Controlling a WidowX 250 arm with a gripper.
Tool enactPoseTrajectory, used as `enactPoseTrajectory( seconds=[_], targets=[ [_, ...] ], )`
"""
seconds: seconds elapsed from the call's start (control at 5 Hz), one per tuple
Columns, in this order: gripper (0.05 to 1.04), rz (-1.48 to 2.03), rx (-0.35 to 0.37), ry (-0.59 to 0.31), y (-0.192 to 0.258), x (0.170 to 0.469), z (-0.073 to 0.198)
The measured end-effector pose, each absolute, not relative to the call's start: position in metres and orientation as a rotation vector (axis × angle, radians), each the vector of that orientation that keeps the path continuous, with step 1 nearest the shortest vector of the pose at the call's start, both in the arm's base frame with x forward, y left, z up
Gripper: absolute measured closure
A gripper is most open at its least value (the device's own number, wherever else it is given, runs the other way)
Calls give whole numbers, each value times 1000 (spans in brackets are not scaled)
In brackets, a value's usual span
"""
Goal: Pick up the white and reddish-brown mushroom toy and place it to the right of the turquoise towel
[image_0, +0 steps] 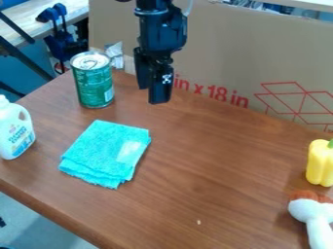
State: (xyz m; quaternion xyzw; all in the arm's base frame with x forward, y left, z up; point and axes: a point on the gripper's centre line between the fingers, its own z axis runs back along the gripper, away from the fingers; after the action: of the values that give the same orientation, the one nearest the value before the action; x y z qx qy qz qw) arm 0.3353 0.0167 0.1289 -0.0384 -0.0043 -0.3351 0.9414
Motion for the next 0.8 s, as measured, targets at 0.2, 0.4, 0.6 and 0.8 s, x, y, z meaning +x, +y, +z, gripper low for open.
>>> enactPoseTrajectory(
  seconds=[0.2, 0.4, 0.6, 0.8],
  targets=[
    [78, -682, -94, 26, 15, 334, 117],
    [78, -662, -55, 20, -15, 337, 113],
    [78, -599, -14, -91, -69, 327, 123],
    [78, -555, -24, -179, -112, 317, 123]
  ],
)
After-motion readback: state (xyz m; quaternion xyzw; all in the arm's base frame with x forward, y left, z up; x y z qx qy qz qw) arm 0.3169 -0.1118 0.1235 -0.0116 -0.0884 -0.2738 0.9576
